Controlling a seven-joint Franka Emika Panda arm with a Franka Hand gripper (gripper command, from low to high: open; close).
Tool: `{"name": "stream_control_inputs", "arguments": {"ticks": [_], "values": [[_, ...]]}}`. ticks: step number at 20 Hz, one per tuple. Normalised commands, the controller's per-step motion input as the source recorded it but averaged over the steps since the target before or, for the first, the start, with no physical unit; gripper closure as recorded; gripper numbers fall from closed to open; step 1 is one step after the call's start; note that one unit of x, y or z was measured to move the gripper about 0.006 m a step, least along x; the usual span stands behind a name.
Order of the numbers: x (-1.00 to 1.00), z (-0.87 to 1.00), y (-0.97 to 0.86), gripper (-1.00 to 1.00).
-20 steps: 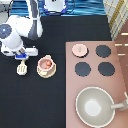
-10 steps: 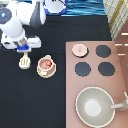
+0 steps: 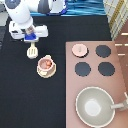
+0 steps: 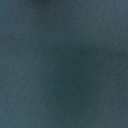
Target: Take the lid off the pot, put the pot on the plate, and use the tool to push the pot to the front of the table.
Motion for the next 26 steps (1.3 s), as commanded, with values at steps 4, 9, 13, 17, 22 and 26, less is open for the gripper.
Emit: {"name": "stream_control_inputs", "arguments": {"ticks": [4, 9, 13, 17, 22, 26], "values": [[-0.99, -0.43, 0.67, 1.00], [-0.98, -0.57, 0.60, 1.00], [-0.87, -0.66, 0.31, 1.00], [-0.43, -0.60, 0.01, 1.00], [0.39, -0.36, -0.26, 1.00], [0.90, -0.18, -0.20, 1.00]]}}
